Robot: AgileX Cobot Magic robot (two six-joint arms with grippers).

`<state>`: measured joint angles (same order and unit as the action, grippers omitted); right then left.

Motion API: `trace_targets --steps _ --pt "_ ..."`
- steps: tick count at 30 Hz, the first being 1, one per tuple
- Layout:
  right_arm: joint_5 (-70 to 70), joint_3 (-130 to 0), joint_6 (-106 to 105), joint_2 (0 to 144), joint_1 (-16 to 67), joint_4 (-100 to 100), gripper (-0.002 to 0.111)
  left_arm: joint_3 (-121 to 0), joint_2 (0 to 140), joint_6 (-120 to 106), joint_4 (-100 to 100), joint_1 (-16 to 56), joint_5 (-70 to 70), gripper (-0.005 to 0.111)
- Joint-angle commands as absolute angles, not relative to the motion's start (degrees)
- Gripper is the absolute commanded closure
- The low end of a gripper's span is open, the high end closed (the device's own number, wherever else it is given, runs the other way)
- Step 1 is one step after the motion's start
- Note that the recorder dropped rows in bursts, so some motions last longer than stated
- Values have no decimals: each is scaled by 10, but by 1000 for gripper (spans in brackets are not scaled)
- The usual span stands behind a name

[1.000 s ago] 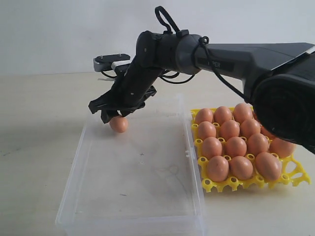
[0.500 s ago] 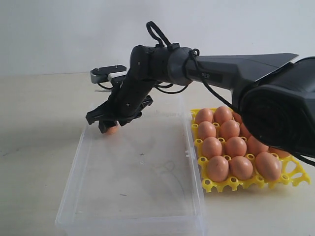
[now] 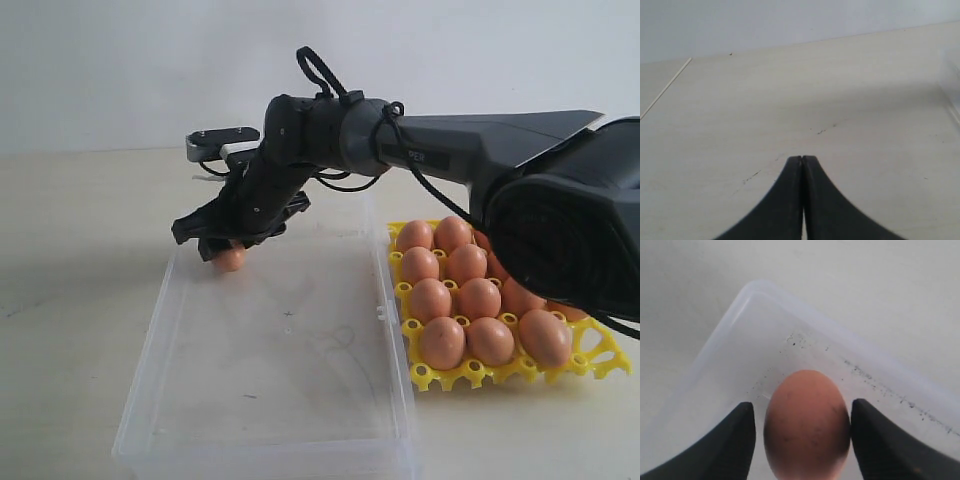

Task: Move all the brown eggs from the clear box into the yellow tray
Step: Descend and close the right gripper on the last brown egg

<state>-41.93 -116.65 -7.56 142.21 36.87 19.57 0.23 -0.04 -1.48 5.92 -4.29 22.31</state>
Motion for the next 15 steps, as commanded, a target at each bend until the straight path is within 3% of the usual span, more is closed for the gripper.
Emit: trace_targets --steps 1,4,7,15 --pt "-411 -1171 -72 1434 373 203 58 0 0 -14 59 -40 218 107" --pt "-409 -1171 -74 1440 373 206 76 0 0 -14 59 -40 218 107" --pt "-401 -1171 -77 1440 375 204 108 0 0 -14 59 -40 218 107" --pt "-397 -1171 -77 1419 376 190 108 0 0 -14 59 -40 218 107"
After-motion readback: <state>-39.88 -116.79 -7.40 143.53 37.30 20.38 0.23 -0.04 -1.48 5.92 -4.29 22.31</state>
